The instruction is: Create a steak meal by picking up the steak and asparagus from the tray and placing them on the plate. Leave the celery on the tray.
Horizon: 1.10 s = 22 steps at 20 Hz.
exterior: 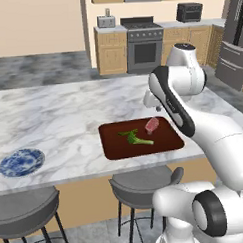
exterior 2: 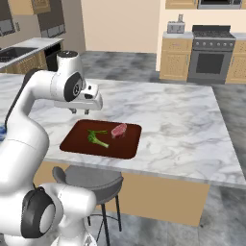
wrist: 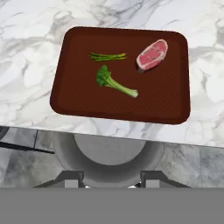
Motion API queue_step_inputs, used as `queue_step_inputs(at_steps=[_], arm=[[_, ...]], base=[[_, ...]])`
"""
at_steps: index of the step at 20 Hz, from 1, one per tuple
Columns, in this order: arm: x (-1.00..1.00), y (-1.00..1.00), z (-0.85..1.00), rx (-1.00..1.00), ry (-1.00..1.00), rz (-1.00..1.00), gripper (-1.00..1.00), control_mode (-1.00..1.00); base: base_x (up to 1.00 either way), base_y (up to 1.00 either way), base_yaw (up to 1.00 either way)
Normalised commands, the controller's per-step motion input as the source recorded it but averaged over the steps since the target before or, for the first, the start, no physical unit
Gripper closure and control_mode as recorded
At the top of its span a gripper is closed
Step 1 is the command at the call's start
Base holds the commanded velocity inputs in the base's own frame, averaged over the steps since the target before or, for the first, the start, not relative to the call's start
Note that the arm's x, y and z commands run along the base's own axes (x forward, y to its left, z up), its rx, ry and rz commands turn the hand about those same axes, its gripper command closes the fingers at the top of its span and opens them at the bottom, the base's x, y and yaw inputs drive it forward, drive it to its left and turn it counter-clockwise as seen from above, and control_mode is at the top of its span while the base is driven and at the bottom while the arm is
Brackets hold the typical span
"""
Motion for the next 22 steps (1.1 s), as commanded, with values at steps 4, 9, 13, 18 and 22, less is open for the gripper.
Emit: queue_step_inputs(at_steps=[4, 9, 13, 18, 22], arm=[[0.0, -0.01, -0.12, 0.0, 0.0, -0.09, -1.0, -1.0], [0.1, -0.07, -0.48, -0.01, 0.03, -0.26, -1.0, -1.0], [0.3, -0.17, -0.46, 0.0, 0.01, -0.37, -1.0, -1.0], [0.47, -0.06, -0.4, 0.01, 0.0, -0.37, -1.0, -1.0], [0.53, -0.17, -0.29, 0.1, 0.0, -0.2, -1.0, -1.0]], base=[[0.0, 0.0, 0.0], [0.0, 0.0, 0.0], [0.0, 0.0, 0.0], [0.0, 0.0, 0.0], [0.0, 0.0, 0.0]])
